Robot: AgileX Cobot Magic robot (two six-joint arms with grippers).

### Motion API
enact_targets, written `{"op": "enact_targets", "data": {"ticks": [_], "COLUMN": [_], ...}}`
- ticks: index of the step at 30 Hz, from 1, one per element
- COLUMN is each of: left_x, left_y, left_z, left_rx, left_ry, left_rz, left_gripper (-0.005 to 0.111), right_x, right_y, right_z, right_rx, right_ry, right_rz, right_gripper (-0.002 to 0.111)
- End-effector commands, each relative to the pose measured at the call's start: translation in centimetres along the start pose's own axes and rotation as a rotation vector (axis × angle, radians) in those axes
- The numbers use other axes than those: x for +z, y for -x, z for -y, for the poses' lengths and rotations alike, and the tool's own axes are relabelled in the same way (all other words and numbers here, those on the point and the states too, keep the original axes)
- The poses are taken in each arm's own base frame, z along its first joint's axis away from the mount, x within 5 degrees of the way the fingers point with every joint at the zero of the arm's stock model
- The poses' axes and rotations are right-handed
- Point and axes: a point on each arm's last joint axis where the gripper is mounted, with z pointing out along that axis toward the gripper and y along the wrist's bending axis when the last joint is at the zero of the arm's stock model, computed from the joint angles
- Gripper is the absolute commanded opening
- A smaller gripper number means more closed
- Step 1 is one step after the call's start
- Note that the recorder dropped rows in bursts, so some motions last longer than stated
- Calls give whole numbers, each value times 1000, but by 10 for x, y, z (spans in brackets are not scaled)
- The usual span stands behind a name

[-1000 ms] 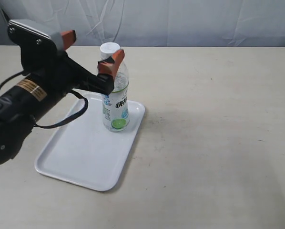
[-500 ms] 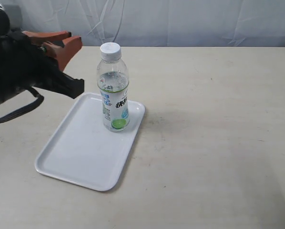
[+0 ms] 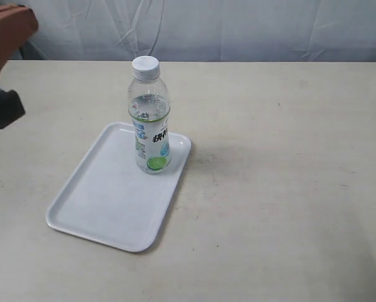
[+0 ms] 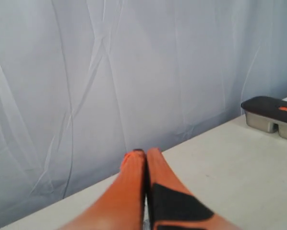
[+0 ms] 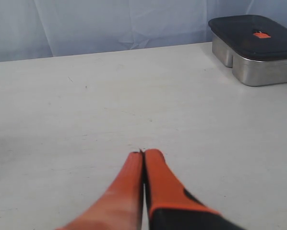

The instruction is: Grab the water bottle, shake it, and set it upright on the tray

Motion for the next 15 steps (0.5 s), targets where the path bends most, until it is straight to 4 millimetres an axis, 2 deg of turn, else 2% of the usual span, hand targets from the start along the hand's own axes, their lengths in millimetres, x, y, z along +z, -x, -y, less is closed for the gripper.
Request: {"op": "enact_targets", "data": {"ticks": [1, 7, 11, 15], "left_x": [-17, -36, -55, -84], "left_y": [11, 13, 14, -3], "left_z": [-1, 0, -1, -10], "left_rx": [-8, 4, 81, -11], "left_ry": [-1, -22, -12, 116], "left_rz": [55, 27, 67, 35], "left_gripper": [0, 0, 0, 0], "right_x": [0, 0, 0, 0], "right_y": [1, 1, 1, 1], "right_z": [0, 0, 0, 0], "right_rx": [-4, -4, -4, -4], "right_ry": [-7, -7, -7, -7], "right_rz": [20, 20, 20, 20], "right_gripper": [3, 3, 3, 3]}}
